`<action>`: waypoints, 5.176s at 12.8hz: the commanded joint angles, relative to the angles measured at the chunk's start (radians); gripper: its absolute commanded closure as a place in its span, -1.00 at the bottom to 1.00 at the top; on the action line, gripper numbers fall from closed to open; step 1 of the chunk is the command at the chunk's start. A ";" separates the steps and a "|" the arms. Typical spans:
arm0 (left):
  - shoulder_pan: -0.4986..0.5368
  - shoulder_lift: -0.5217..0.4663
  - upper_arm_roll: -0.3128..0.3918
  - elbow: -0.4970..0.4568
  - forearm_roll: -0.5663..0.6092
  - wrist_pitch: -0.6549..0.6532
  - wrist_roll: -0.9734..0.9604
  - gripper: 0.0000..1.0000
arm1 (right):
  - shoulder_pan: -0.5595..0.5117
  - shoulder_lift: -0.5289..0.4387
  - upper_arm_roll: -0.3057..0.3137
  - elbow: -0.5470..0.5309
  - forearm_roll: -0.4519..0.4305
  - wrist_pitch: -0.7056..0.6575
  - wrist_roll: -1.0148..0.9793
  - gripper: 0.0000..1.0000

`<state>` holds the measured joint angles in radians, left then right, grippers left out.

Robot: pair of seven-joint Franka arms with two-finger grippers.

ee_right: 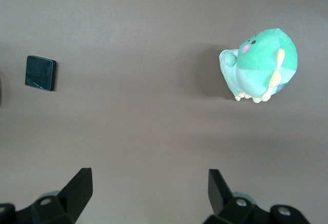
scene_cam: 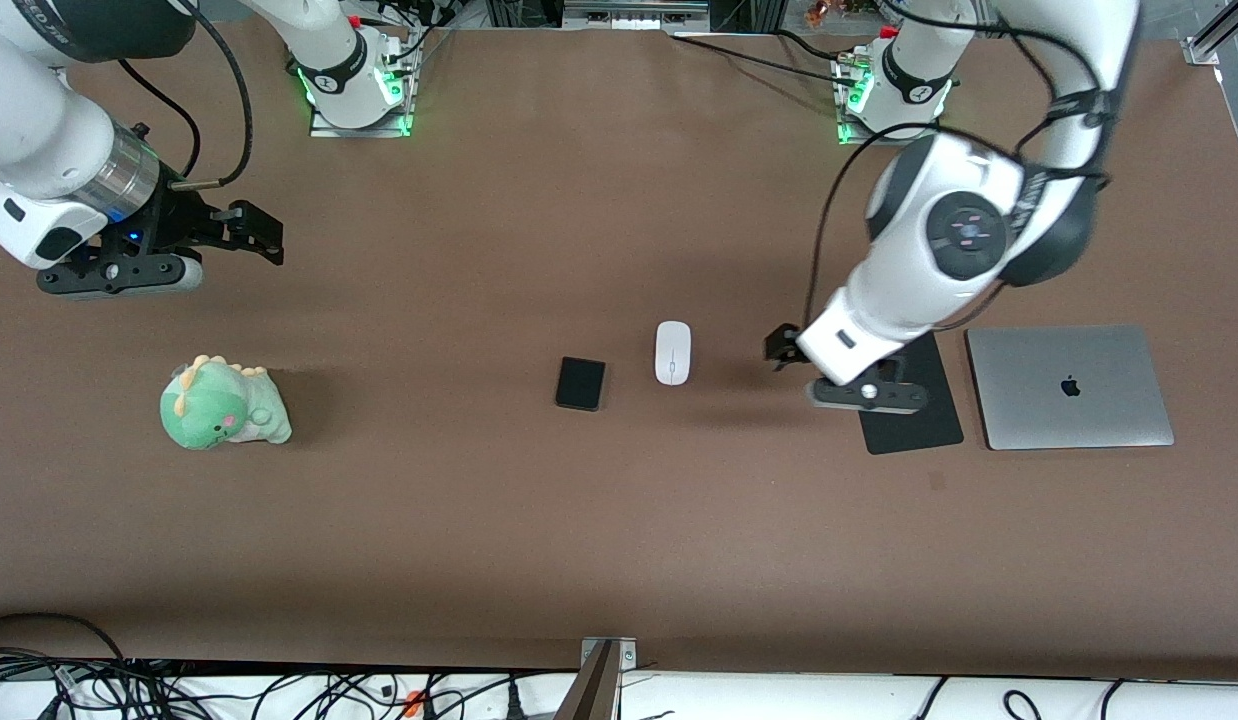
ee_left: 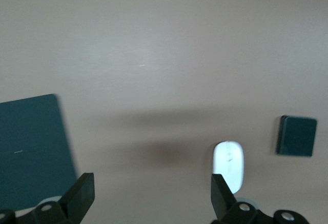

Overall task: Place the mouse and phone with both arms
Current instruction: 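Reach the left gripper down toward the white mouse, then close the left gripper on the white mouse and lift it, then carry the mouse toward the mouse pad while the right gripper reaches the phone, then grasp the black phone with the right gripper, then lower the mouse onto the black mouse pad and open the left gripper, then carry the phone toward the green plush while the left gripper withdraws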

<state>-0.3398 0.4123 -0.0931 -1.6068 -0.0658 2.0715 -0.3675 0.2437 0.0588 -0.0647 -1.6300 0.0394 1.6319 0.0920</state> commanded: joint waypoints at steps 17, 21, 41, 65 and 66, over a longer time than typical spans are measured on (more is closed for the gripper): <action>-0.242 0.342 -0.007 -0.044 -0.025 0.317 -0.054 0.09 | 0.031 0.085 0.017 -0.007 0.002 0.083 0.003 -1.00; -0.220 0.290 0.006 -0.025 -0.026 0.219 -0.056 0.47 | 0.032 0.087 0.019 -0.008 0.002 0.082 0.005 -1.00; 0.337 0.253 0.016 -0.165 0.113 0.084 0.271 0.12 | 0.460 0.760 0.019 0.150 0.017 0.802 0.785 -1.00; 0.293 -0.202 0.056 0.237 0.090 -0.536 0.289 -1.00 | 0.048 0.602 0.003 -0.027 0.020 0.624 -0.070 0.15; 0.230 -0.249 0.119 0.190 0.093 -0.524 0.297 -1.00 | 0.037 0.607 0.003 -0.065 0.020 0.675 -0.072 0.13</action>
<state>-0.0370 0.2590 -0.0488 -1.3103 0.0313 1.5380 -0.0974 0.2991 0.6999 -0.0793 -1.6057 0.0523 2.2353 0.0359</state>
